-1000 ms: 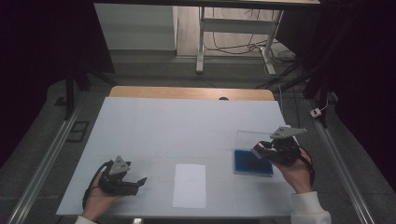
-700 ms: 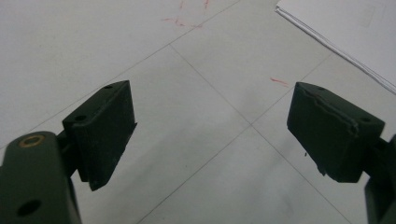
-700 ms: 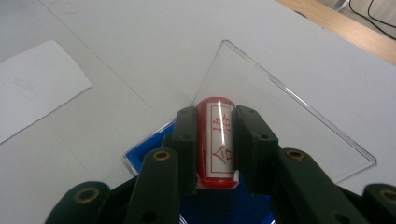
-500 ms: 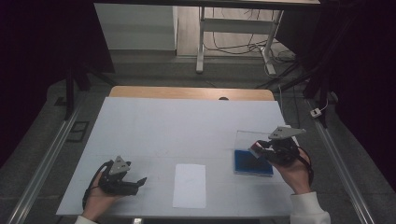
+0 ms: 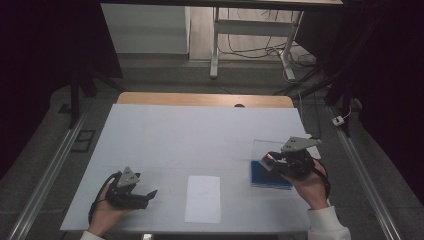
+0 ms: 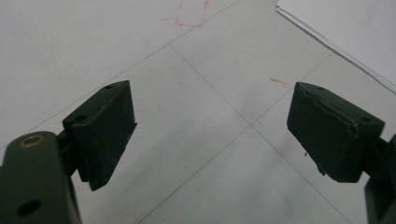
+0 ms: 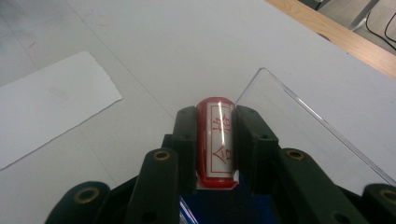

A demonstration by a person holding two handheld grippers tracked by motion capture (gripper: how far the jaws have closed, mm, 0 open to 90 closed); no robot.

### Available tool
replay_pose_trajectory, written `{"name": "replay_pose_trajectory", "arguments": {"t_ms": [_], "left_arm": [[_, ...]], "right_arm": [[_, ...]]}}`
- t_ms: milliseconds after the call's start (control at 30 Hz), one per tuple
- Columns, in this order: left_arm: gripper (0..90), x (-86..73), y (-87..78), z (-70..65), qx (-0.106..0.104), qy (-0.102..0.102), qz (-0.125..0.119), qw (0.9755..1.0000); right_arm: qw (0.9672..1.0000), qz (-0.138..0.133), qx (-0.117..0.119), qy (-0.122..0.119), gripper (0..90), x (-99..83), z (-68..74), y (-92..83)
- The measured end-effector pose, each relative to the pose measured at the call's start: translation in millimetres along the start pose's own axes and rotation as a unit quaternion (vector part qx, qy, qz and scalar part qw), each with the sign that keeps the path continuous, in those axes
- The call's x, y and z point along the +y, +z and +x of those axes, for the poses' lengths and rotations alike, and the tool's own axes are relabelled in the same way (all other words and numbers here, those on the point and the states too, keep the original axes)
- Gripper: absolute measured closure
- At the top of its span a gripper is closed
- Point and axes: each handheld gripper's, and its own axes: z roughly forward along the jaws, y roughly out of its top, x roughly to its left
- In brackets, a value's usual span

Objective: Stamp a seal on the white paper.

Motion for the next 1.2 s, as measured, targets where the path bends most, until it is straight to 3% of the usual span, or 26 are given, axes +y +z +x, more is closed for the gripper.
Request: {"name": "replay_pose_trajectory", "arguments": {"t_ms": [433, 767, 900, 1200], "left_arm": [[15.4, -0.1, 0.1, -0.2, -0.001, 0.002, 0.001, 1.0], [15.7, -0.4, -0.6, -0.5, -0.001, 0.003, -0.001, 1.0], [15.7, -0.4, -1.3, 0.0, -0.001, 0.002, -0.002, 1.0], [15.7, -0.3, -1.4, -0.4, -0.001, 0.001, -0.003, 1.0]], "right_arm": [[0.9997, -0.005, 0.025, -0.003, 70.0, 2.6, 8.7, 9.4], [0.9986, -0.011, 0.048, -0.019, 70.0, 11.6, 22.3, 12.1], [0.9962, -0.032, 0.08, -0.013, 70.0, 17.0, 28.3, 10.4], [0.9932, -0.047, 0.101, -0.034, 70.0, 28.1, 45.4, 8.7]]}}
